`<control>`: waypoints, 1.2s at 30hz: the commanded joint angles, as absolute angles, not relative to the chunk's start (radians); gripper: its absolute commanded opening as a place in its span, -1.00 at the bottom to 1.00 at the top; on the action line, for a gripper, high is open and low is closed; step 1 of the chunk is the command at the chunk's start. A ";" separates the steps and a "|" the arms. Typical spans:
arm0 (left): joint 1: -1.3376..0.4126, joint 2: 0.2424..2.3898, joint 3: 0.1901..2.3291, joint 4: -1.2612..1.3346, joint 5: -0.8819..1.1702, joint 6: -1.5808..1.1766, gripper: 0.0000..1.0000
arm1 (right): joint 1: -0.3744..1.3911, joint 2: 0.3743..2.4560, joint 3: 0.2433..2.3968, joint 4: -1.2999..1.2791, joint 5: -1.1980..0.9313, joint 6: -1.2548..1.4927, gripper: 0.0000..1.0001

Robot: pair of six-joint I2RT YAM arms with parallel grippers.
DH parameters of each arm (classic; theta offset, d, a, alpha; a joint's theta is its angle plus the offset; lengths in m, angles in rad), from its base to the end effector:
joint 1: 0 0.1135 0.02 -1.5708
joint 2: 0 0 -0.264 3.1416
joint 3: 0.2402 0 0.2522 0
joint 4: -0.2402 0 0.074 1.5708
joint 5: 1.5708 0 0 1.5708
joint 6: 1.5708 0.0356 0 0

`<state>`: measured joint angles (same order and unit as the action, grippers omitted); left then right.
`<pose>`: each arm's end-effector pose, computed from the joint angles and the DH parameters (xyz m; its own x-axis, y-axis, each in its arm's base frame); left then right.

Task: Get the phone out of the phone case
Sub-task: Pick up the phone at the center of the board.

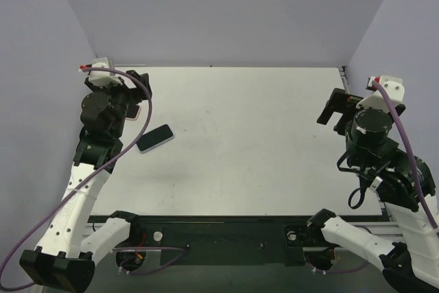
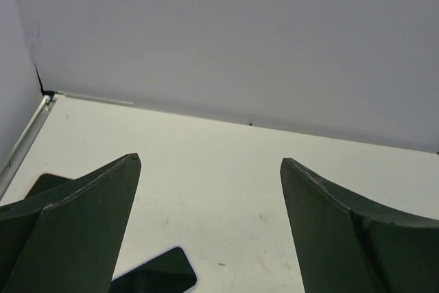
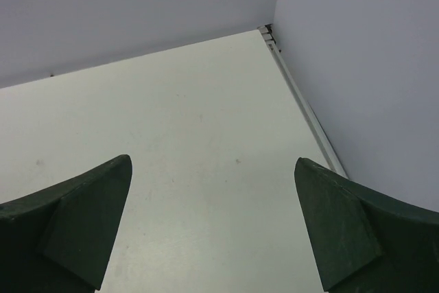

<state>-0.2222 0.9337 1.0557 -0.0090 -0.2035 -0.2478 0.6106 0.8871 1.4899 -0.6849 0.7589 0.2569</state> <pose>0.2035 -0.0386 0.4273 0.1017 -0.2692 -0.9577 0.0463 0.9629 -0.2658 0.1128 0.0490 0.4983 -0.0279 0.2055 -0.9783 0.1582 0.9672 0.1987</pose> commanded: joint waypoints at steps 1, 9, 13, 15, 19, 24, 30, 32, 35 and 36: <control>-0.225 0.991 1.098 -0.058 -0.209 -0.273 0.88 | 0.615 0.854 1.470 -0.696 0.723 0.268 1.00; -0.128 1.310 1.255 -0.474 -0.046 -0.434 0.88 | 0.617 0.796 1.376 -0.627 0.366 0.213 1.00; -0.023 1.444 1.253 -0.505 0.092 -0.486 0.87 | 0.618 0.801 1.341 -0.609 0.306 0.255 1.00; 0.038 1.526 1.267 -0.512 0.149 -0.512 0.85 | 0.618 0.813 1.327 -0.612 0.273 0.268 1.00; 0.146 1.695 1.281 -0.462 0.335 -0.584 0.65 | 0.618 0.802 1.301 -0.612 0.252 0.284 1.00; 0.199 1.842 1.302 -0.428 0.341 -0.595 0.58 | 0.618 0.779 1.281 -0.614 0.255 0.284 1.00; 0.245 1.925 1.273 -0.338 0.383 -0.595 0.59 | 0.618 0.752 1.252 -0.611 0.287 0.267 1.00; 0.245 1.940 1.285 -0.368 0.354 -0.571 0.60 | 0.617 0.750 1.241 -0.604 0.294 0.267 1.00; 0.244 1.957 1.290 -0.425 0.340 -0.569 0.58 | 0.618 0.752 1.235 -0.600 0.295 0.261 1.00; 0.242 1.948 1.267 -0.420 0.353 -0.571 0.57 | 0.618 0.753 1.233 -0.598 0.296 0.261 1.00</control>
